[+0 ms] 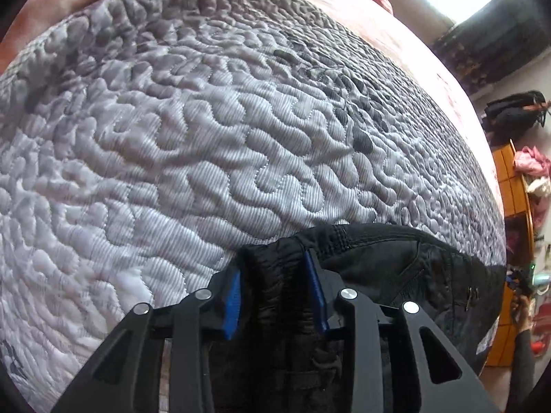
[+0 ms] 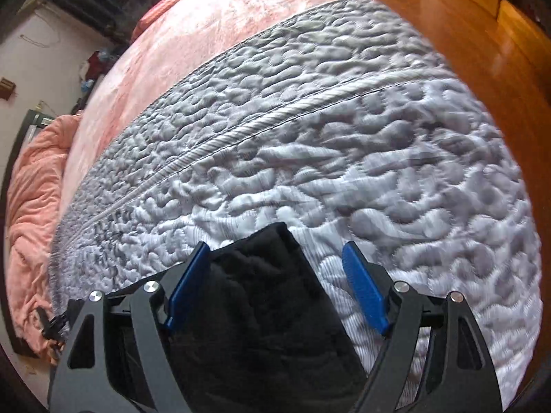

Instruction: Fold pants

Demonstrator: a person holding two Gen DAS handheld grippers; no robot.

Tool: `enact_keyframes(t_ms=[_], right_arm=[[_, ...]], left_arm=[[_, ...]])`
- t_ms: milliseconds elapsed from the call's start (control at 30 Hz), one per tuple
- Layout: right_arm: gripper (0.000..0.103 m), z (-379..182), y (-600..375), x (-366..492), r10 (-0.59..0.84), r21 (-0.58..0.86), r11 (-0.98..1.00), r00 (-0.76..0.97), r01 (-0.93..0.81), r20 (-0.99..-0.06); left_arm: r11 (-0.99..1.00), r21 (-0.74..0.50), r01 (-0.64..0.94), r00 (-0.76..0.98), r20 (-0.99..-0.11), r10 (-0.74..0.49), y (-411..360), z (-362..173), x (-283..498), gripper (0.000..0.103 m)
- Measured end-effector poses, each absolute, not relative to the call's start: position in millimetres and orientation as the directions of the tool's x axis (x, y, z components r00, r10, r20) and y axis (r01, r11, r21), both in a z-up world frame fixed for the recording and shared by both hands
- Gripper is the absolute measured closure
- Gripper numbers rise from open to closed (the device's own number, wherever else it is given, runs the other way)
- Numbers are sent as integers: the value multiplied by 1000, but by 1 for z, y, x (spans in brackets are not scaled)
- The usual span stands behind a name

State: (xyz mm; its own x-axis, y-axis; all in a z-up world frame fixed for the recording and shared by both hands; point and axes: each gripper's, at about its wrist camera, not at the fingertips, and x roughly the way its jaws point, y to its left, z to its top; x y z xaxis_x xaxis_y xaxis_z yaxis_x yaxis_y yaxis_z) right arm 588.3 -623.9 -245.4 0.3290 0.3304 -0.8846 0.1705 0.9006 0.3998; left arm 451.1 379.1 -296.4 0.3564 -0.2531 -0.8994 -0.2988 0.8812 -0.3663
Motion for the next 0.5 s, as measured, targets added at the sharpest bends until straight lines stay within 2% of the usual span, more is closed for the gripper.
enact_keyframes(t_ms=[133, 167, 200, 400, 500], right_arm=[[69, -250, -614, 586, 365, 406, 908, 274, 107, -890], [86, -249, -615, 585, 380, 420, 902, 274, 103, -883], [90, -243, -615, 582, 389, 431, 897, 286, 97, -875], [95, -196, -611, 562, 365, 415, 907, 366, 66, -856], [96, -165, -612, 545, 352, 409, 911, 409, 58, -842]], left_arm=[[876, -354, -327, 370, -901, -226, 377, -294, 450, 70], [876, -349, -332, 376, -901, -217, 376, -293, 448, 72], [878, -343, -335, 380, -902, -207, 374, -292, 448, 73], [865, -347, -363, 432, -885, -174, 373, -269, 437, 85], [864, -358, -354, 460, -871, -173, 371, -247, 429, 87]])
